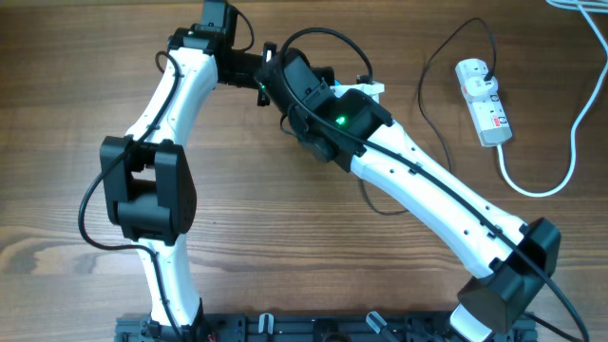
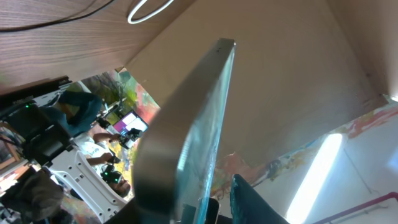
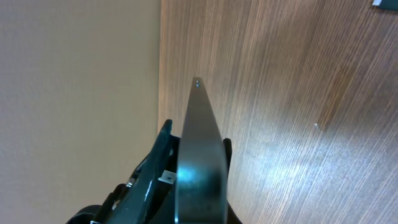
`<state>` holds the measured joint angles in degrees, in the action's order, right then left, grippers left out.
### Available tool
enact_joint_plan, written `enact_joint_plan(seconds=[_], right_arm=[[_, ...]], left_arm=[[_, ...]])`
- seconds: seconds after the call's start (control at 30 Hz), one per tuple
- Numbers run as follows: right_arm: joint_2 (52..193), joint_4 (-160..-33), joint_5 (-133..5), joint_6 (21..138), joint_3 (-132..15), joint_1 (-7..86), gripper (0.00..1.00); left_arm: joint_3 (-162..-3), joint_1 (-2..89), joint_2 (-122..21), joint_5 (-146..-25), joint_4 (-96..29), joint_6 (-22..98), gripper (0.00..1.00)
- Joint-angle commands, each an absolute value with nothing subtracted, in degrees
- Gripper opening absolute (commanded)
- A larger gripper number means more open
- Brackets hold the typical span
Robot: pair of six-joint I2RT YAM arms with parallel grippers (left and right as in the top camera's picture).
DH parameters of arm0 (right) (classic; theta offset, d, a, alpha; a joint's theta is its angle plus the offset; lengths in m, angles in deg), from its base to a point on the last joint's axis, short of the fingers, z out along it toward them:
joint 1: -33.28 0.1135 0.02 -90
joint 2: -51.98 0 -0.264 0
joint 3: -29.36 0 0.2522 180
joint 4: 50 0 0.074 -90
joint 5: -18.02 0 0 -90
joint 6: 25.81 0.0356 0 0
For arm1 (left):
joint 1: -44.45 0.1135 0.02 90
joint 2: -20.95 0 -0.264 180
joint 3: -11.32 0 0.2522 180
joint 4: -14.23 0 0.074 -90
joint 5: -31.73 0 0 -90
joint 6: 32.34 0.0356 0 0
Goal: Plug charger to phone and switch on socket
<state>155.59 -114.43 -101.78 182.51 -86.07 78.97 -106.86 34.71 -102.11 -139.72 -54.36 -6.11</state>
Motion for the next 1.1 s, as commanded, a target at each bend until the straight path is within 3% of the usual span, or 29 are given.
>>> enact_joint_plan(seconds=[0.0, 0.3, 0.43, 0.47, 0.57, 0.67, 1.07], right_arm=[[156.1, -113.5, -102.0, 182.9, -85.9, 79.1, 0.08], [156.3, -112.6, -100.4, 182.9, -85.9, 79.1, 0.11], [156.6, -112.5, -99.7, 182.8, -85.9, 79.1, 0.24], [156.6, -112.5, -99.2, 182.7, -85.9, 79.1, 0.24], [156.6, -112.5, -98.9, 182.1, -85.9, 79.1, 0.25], [156.6, -112.4, -98.9, 178.9, -85.9, 79.1, 0.48], [151.1, -113.7, -97.1, 156.0, -86.0, 79.1, 1.0]], left_arm=[[-106.8, 34.9, -101.0, -140.0, -54.3, -6.3, 0.29], [-106.8, 34.9, -101.0, -140.0, -54.3, -6.3, 0.16], [-106.8, 34.9, -101.0, -140.0, -54.3, -6.3, 0.09], [-106.8, 34.9, -101.0, -140.0, -54.3, -6.3, 0.04], [-106.8, 34.9, -101.0, -140.0, -54.3, -6.3, 0.04], [-106.8, 34.9, -101.0, -139.9, -54.3, -6.3, 0.04], [-106.8, 35.2, -101.0, -130.9, -52.3, -5.5, 0.04]])
